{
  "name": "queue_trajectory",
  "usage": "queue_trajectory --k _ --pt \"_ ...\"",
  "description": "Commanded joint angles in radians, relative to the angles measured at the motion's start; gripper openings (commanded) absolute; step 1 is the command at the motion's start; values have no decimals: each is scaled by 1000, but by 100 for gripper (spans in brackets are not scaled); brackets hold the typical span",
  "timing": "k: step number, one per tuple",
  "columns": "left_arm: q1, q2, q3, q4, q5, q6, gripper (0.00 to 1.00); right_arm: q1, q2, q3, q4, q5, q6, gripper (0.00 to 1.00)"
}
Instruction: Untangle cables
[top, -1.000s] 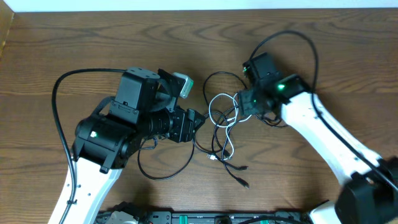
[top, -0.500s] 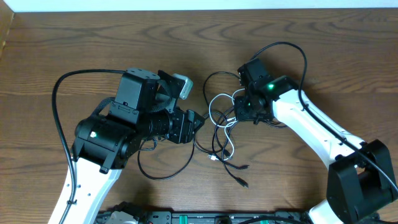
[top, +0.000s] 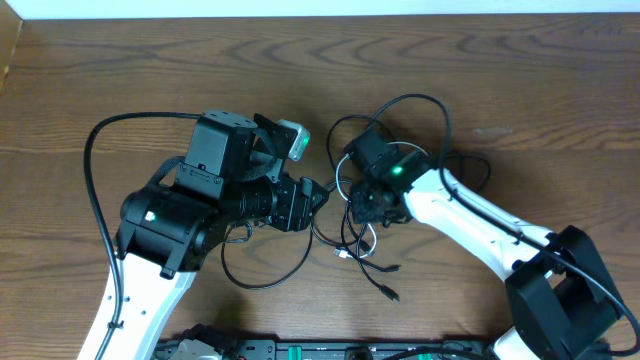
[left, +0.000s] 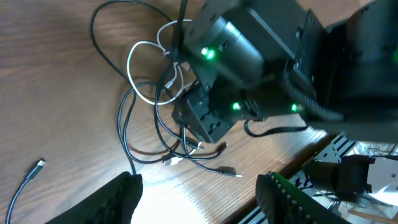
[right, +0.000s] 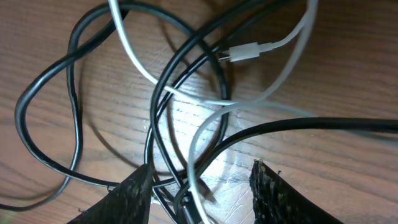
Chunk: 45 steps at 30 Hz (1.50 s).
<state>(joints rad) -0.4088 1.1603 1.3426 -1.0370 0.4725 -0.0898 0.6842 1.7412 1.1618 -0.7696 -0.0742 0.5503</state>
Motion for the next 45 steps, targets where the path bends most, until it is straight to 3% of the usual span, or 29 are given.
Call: queue_trajectory --k 1,10,23,31,33,45 --pt "0 -10 19 -4 13 2 64 34 4 -5 2 105 22 47" --pt "0 -10 19 -22 13 2 64 64 5 -27 0 121 34 45" --pt "0 -10 19 -22 13 2 64 64 5 -101 23 120 56 17" --pt "0 -10 19 -22 13 2 64 64 5 -101 26 120 56 16" --pt "0 -10 19 -22 13 2 64 64 5 -101 26 120 56 1" --pt "0 -10 19 -22 5 3 64 63 -39 -42 11 116 34 1"
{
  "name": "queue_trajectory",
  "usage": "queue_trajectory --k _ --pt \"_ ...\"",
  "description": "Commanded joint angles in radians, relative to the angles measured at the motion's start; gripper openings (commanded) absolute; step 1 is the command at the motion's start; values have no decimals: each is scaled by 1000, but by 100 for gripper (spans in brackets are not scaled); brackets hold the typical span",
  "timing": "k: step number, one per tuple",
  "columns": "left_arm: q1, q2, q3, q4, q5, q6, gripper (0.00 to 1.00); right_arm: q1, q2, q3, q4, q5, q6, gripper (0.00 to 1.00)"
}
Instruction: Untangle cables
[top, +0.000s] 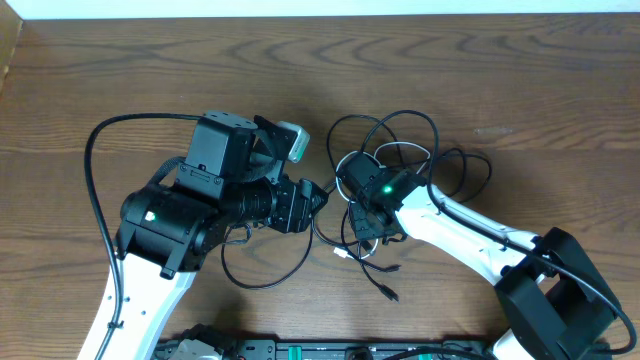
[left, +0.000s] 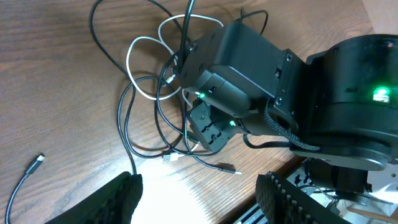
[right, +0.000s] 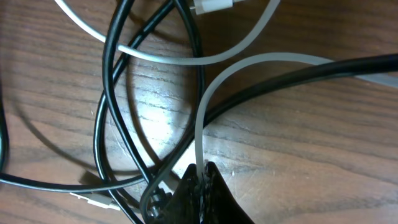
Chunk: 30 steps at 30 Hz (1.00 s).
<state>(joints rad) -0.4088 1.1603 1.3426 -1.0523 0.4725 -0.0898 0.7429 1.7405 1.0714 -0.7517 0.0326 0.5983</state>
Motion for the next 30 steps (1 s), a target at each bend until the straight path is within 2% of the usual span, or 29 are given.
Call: queue_trajectory --k 1,7,13,18,25,30 --pt "0 -10 19 -6 5 3 64 3 -52 64 -14 10 -30 1" --pt "0 -10 19 -6 5 3 64 -4 -142 184 -96 30 -127 1" --pt "0 -10 19 -6 5 3 64 -42 -250 418 -241 183 -221 1" --pt "0 -10 19 -6 5 3 64 -97 -317 624 -257 279 -306 1" --pt "0 -10 19 -6 5 3 64 -215 -393 928 -213 247 -348 1" --pt "0 -10 19 -5 5 3 64 -234 -442 967 -197 159 -397 1"
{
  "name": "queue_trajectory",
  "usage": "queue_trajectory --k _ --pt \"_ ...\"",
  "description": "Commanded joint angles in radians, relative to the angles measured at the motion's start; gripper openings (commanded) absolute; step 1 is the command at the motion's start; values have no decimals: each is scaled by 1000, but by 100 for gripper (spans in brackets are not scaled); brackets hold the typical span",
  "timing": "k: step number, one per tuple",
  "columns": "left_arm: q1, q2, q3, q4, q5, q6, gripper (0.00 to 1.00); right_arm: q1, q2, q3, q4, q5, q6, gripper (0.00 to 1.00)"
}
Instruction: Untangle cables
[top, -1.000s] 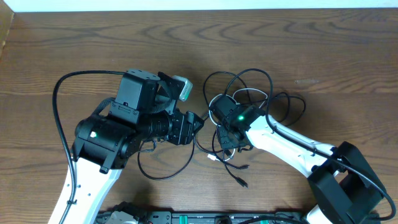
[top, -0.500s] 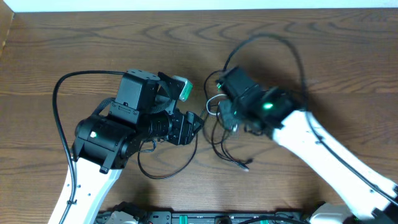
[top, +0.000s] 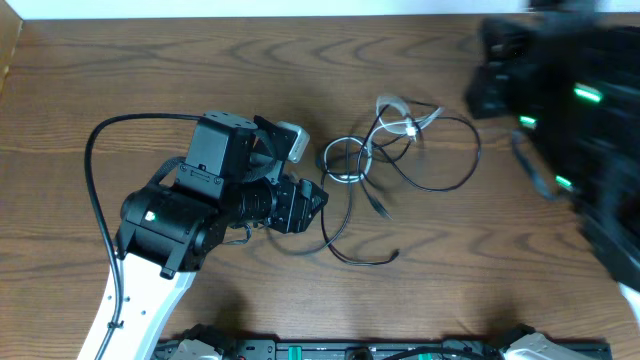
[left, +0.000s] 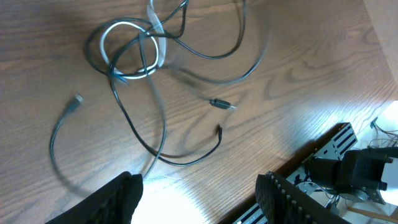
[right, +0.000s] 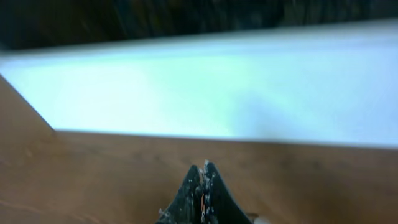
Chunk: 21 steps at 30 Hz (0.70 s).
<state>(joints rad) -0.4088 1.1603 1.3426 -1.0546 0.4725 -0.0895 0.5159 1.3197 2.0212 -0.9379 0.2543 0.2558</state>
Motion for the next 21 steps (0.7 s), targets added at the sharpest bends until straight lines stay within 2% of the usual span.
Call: queue_trajectory --k 1,8,13,15,17,19,21 --pt "0 -10 19 -3 5 3 64 -6 -22 17 -25 -68 -55 1" --pt "0 -11 19 -3 6 2 64 -8 70 -72 -252 -74 -44 1" --pt "0 -15 19 20 6 2 64 -8 218 -208 -277 -82 -45 6" --pt "0 -22 19 24 6 2 64 -8 289 -236 -269 -97 -45 17" --pt "0 -32 19 23 5 3 64 -9 361 -240 -259 -123 -44 54" --pt "0 -45 19 23 5 5 64 -9 425 -240 -232 -143 -43 66" --pt "0 -58 19 23 -13 6 64 -8 485 -240 -184 -179 -37 70"
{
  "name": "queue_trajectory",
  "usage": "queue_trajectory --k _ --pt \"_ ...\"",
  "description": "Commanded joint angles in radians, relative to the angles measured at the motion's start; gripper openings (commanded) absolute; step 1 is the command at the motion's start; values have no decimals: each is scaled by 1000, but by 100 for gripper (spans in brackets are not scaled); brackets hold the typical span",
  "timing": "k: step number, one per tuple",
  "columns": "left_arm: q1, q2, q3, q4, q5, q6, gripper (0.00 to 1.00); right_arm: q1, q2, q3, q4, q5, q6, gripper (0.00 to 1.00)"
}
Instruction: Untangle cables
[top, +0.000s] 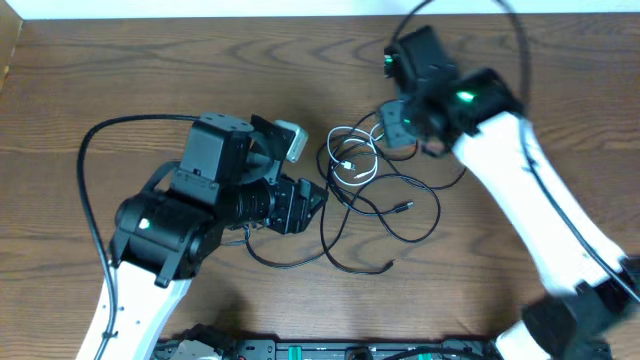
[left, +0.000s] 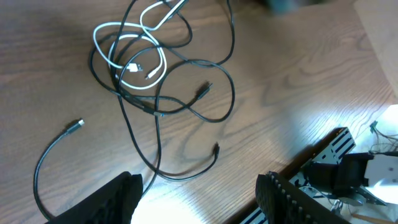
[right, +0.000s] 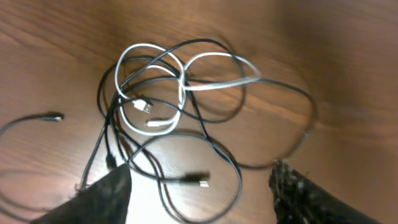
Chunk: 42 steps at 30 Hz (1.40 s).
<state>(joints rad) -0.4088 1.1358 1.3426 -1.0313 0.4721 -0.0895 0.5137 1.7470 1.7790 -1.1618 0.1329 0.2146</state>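
Note:
A tangle of cables lies mid-table: a white cable coiled in loops, with thin black cables winding through and around it. The left wrist view has the white coil and the black loops ahead of my open left gripper, which hovers left of the pile. From above, my right gripper hangs open at the pile's upper right edge. Its view looks down on the white coil and the black loops, with nothing between the fingers.
One loose black cable end with a plug trails off to the left of the pile. A metal rail runs along the table's front edge. The left arm's own black cord arcs over the table at left.
My right gripper was shut and raised at the upper right, blurred. Now it is open above the tangle. The cables have settled into a new, wider layout. The left arm has barely moved.
My right gripper was first open, low over the tangle beside the left gripper. Then it was shut on the white cable there. Then it was high at the right, with the pile shifted up the table. Now it is open and the cables lie loose.

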Motion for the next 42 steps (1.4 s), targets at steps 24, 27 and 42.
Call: queue_trajectory --k 24,27,42 --pt "0 -51 19 -46 -40 6 65 -16 298 0 215 66 832 68" --pt "0 -51 19 -50 -40 6 65 -16 301 -1 200 80 858 60" --pt "0 -51 19 -64 -40 6 65 -17 301 -183 365 50 869 59"
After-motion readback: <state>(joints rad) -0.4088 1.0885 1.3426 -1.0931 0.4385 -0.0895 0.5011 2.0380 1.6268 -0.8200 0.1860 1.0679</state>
